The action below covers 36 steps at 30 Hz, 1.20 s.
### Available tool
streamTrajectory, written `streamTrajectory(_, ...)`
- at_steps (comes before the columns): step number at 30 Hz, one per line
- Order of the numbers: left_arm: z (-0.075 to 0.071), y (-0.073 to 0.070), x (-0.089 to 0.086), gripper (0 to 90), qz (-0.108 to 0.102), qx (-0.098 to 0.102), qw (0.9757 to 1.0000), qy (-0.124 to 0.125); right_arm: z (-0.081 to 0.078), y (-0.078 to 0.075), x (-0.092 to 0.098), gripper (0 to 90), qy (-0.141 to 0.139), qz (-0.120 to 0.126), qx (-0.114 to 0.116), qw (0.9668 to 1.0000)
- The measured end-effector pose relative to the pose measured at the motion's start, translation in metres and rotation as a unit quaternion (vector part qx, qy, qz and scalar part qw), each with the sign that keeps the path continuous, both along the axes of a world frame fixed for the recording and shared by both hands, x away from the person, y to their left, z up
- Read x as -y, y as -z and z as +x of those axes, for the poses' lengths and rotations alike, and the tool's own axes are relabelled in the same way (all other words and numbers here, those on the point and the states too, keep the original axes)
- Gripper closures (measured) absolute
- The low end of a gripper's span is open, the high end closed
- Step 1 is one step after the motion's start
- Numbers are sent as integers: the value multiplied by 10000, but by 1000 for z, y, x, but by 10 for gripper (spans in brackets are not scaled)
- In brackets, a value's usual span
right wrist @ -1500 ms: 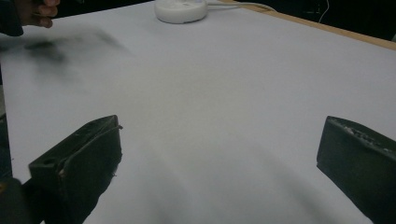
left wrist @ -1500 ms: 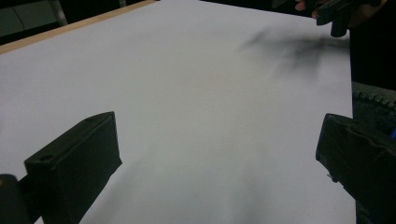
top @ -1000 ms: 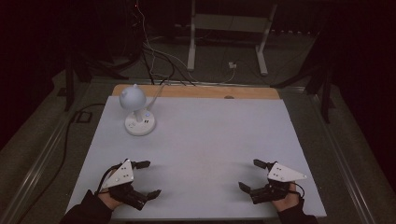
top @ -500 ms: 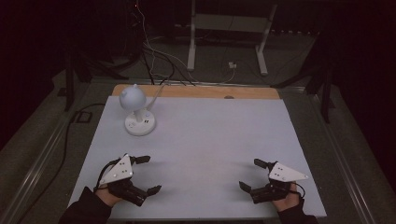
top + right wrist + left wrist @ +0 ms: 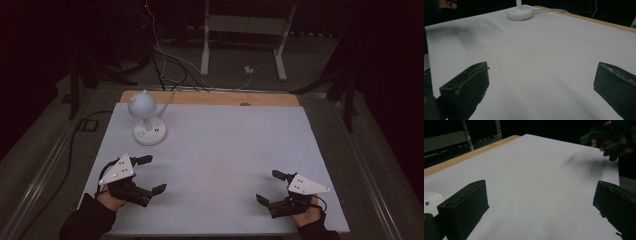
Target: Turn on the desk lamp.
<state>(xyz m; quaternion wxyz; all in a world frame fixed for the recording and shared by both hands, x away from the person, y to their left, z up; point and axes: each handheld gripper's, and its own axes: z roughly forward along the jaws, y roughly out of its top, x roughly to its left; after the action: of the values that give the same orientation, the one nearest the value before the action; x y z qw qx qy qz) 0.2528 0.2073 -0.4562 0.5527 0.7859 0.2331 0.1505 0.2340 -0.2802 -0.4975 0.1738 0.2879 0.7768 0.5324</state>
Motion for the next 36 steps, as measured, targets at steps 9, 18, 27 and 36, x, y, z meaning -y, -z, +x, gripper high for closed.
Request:
streamTrajectory(9, 16, -7, -7, 3, -162, 23, 9991, -402, 0, 0, 0, 0, -4, 21, -13, 10000)
streamTrajectory(18, 31, -12, -8, 3, -142, 34, 9962, -861, 0, 0, 0, 0, -13, 53, -20, 10000)
streamTrajectory(27, 43, -11, -7, 4, -103, -4, 9924, -1225, 0, 0, 0, 0, -11, 52, -34, 10000)
streamTrajectory(36, 58, -13, -10, 12, -197, 50, 9874, -1568, 1, 0, 0, 0, -9, 58, -36, 10000)
